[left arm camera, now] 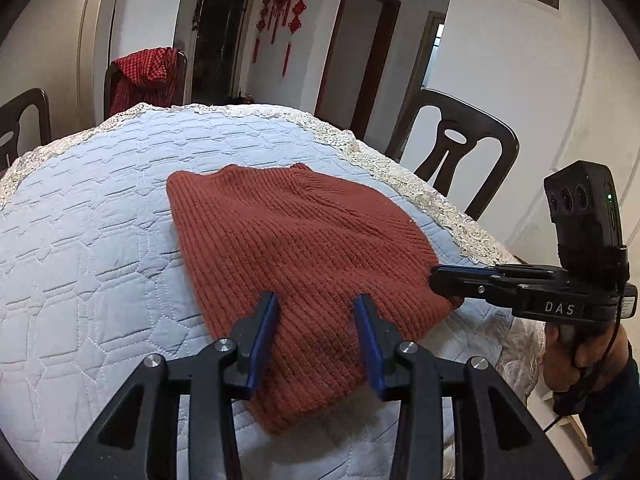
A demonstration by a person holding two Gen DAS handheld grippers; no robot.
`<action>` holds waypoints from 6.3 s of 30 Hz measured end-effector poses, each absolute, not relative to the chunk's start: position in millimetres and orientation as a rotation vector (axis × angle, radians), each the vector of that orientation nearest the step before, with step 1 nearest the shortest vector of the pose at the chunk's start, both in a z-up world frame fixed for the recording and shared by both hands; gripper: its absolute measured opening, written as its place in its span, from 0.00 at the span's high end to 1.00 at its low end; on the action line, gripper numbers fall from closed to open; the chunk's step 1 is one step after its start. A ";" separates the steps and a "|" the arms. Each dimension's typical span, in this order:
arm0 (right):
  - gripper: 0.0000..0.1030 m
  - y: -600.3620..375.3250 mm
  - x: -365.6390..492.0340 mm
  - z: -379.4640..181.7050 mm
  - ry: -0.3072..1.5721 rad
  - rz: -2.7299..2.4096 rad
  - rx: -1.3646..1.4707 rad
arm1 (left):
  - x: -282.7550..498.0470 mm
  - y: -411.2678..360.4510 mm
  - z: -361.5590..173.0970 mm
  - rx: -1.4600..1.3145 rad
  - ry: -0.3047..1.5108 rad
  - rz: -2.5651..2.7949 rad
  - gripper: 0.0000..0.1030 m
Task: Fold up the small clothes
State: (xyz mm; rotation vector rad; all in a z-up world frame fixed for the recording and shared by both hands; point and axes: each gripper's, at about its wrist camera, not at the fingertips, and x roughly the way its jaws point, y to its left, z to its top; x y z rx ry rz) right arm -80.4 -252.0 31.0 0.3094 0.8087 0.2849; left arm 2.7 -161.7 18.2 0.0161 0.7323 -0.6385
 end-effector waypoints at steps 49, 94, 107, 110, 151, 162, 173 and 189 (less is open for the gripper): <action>0.91 -242.9 -77.1 38.9 0.795 0.265 0.263 | -3.8 -121.4 18.6 -0.043 0.792 -0.617 0.64; 0.59 -264.2 -57.1 45.2 0.776 0.230 0.388 | 23.6 -113.3 29.8 -0.123 0.796 -0.448 0.49; 0.50 -295.0 -18.2 32.6 0.816 0.241 0.511 | 48.9 -117.3 11.4 -0.210 0.861 -0.503 0.43; 0.48 -302.7 -7.4 26.3 0.835 0.260 0.554 | 53.1 -118.4 5.2 -0.242 0.878 -0.512 0.39; 0.71 -281.4 -18.5 17.7 0.878 0.395 0.589 | 43.0 -139.1 14.5 -0.149 0.868 -0.465 0.64; 0.72 -261.7 -26.8 43.5 0.822 0.408 0.540 | 34.5 -126.0 35.1 -0.146 0.812 -0.481 0.67; 0.72 -197.2 10.4 54.3 0.811 0.513 0.490 | 49.0 -54.2 46.7 -0.169 0.759 -0.391 0.67; 0.72 -80.2 101.8 45.7 0.833 0.643 0.429 | 119.9 63.3 30.3 -0.222 0.762 -0.284 0.65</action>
